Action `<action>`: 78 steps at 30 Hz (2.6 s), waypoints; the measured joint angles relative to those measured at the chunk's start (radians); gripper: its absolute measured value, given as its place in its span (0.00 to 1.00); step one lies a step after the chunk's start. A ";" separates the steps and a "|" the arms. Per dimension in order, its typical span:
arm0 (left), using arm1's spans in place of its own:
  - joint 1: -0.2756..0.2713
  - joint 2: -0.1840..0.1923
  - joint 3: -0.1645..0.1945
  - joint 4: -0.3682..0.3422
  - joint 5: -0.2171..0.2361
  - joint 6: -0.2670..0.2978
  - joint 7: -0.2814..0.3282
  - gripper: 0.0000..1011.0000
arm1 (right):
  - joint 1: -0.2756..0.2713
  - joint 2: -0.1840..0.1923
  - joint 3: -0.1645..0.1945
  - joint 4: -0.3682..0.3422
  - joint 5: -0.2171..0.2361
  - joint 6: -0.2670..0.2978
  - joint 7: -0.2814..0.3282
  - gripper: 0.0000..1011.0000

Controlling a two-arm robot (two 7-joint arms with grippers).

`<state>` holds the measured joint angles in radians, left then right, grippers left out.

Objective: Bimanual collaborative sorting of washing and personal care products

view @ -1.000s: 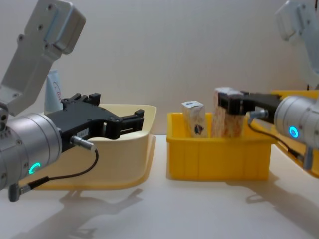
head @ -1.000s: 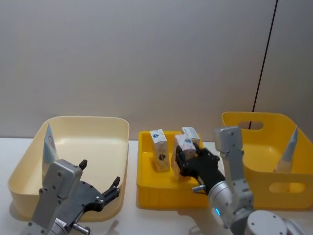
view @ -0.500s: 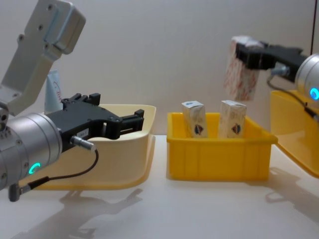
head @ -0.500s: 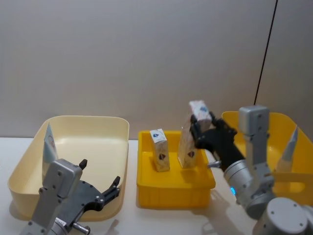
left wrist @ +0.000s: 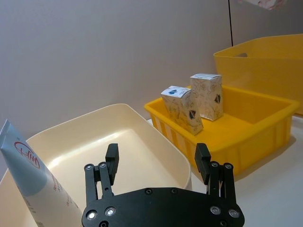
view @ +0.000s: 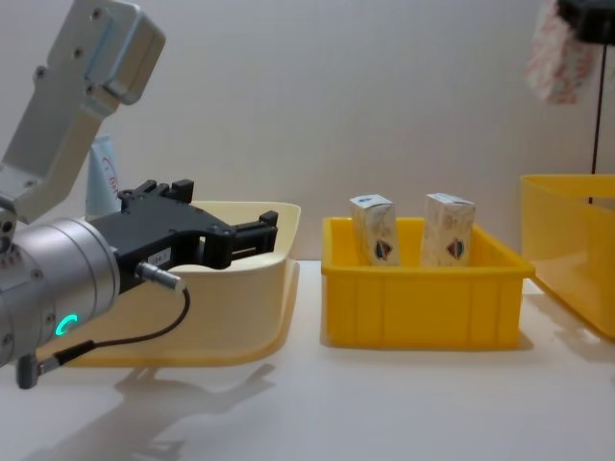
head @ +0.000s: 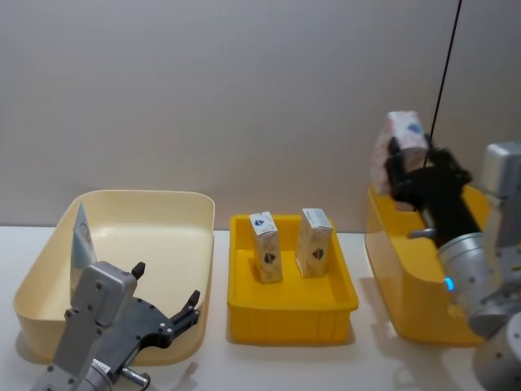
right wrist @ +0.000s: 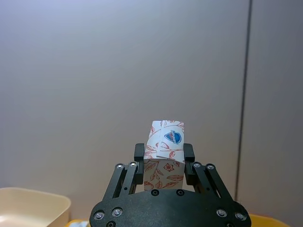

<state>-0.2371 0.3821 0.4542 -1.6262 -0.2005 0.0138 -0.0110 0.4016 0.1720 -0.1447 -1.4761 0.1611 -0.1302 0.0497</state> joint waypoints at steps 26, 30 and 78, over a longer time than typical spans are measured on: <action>0.000 0.000 0.000 0.000 0.000 0.000 0.000 0.99 | -0.105 0.050 0.113 -0.144 0.007 0.204 -0.032 0.46; 0.000 0.000 0.000 0.000 0.000 0.000 0.000 0.99 | -0.113 0.051 0.119 -0.153 0.016 0.267 -0.024 0.46; 0.000 0.000 0.000 0.000 0.000 0.000 0.000 0.99 | -0.150 0.021 0.112 -0.159 0.016 0.393 0.003 0.99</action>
<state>-0.2372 0.3821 0.4542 -1.6262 -0.2004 0.0138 -0.0109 0.2513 0.1934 -0.0329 -1.6349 0.1771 0.2631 0.0522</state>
